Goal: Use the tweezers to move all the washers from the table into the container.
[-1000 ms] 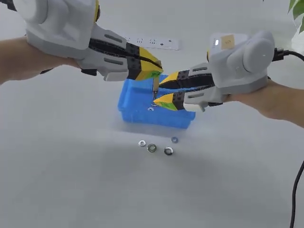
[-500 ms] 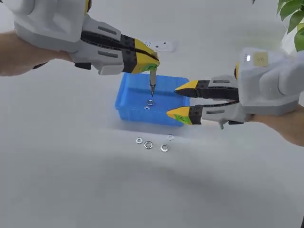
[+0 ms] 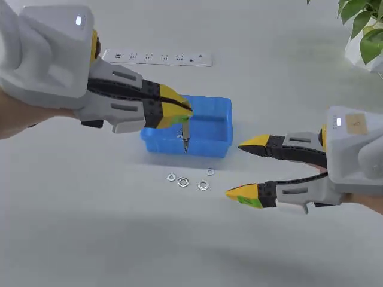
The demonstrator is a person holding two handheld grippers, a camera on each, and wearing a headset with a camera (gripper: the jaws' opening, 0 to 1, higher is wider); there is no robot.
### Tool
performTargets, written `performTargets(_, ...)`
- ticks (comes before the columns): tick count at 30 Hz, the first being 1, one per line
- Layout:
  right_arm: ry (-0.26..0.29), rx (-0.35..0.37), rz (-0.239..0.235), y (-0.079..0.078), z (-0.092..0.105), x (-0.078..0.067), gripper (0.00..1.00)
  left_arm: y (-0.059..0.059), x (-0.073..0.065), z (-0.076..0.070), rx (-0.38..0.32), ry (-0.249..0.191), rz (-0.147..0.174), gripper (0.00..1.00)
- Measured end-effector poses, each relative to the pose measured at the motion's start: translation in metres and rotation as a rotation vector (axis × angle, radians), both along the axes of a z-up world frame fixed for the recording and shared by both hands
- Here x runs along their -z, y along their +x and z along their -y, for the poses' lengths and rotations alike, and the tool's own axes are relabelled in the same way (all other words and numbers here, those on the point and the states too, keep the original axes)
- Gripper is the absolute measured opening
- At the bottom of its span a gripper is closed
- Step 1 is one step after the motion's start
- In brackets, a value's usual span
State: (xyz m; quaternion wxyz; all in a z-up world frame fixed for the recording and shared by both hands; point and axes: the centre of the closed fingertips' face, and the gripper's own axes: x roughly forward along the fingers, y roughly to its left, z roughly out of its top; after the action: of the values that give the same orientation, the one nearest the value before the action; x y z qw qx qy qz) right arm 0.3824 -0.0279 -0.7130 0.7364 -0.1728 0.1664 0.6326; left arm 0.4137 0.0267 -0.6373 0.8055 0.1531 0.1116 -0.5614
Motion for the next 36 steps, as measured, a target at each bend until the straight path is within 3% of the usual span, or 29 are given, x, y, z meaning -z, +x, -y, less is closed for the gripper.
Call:
performTargets(3, -0.024, 0.002, 0.005, -0.005, 0.004, 0.005, 0.59, -0.011, 0.012, 0.004, -0.008, 0.006, -0.020, 0.05)
performTargets(6, -0.037, -0.004, 0.011, -0.009, 0.009, 0.007, 0.62, -0.019, 0.017, 0.005, -0.001, 0.001, -0.019, 0.05)
performTargets(10, -0.038, 0.025, -0.015, -0.011, 0.014, 0.008, 0.70, -0.022, 0.025, 0.003, -0.010, 0.008, -0.027, 0.05)
performTargets(18, -0.058, 0.035, -0.057, -0.022, 0.021, 0.023, 0.72, -0.031, 0.039, 0.006, 0.001, 0.005, -0.041, 0.05)
performTargets(20, -0.067, 0.035, -0.078, -0.025, 0.021, 0.027, 0.72, -0.030, 0.043, 0.005, -0.003, 0.017, -0.032, 0.05)
performTargets(36, -0.082, 0.011, -0.107, -0.026, 0.014, 0.037, 0.73, -0.025, 0.061, 0.005, -0.007, 0.025, -0.047, 0.05)
